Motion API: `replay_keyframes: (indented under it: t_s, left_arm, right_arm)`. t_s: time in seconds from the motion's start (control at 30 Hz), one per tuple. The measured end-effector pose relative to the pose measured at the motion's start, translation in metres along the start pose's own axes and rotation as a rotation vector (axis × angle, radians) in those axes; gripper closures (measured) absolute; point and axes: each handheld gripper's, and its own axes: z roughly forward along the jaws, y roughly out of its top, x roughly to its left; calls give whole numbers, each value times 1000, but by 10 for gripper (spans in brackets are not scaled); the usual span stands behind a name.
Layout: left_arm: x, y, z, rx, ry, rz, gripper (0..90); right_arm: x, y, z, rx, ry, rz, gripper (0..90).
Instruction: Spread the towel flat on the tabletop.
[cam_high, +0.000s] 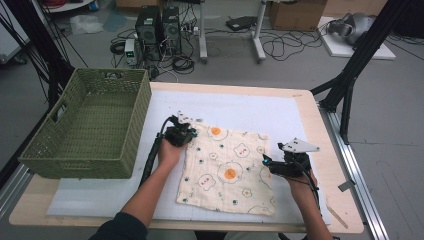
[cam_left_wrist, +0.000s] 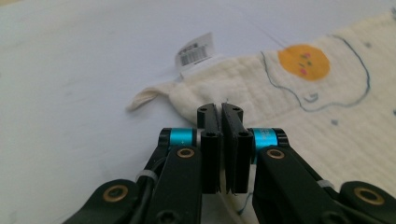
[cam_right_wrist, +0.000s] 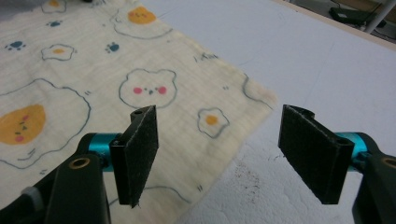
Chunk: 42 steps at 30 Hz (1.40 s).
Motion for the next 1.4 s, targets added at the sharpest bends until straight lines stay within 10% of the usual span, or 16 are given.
replay_keyframes:
  t_s: [0.17,0.33,0.5,0.83,0.93,1.17,1.27,1.4]
  left_arm:
    - [24,-4,-6,-19,59,-79,851]
    - [32,-6,-14,-19,18,-184,458]
    - [32,-9,-23,-52,-20,-188,423]
    - [26,-12,-18,18,-44,-129,539]
    - [25,-18,-22,2,-42,-69,862]
    - [23,-17,-23,-19,36,-64,862]
    - [24,-18,-25,-40,23,-111,598]
    - [29,-21,-33,-59,9,-149,466]
  right_arm:
    - [0,-1,4,14,-28,8,283]
    - [-5,-2,13,33,-54,67,301]
    - [-8,-1,23,58,-35,101,386]
    - [-7,15,76,154,11,136,638]
    - [-4,26,87,174,-8,61,865]
    - [-9,32,99,166,-120,46,867]
    - [-9,32,102,155,-149,60,716]
    - [-16,32,87,124,-117,98,643]
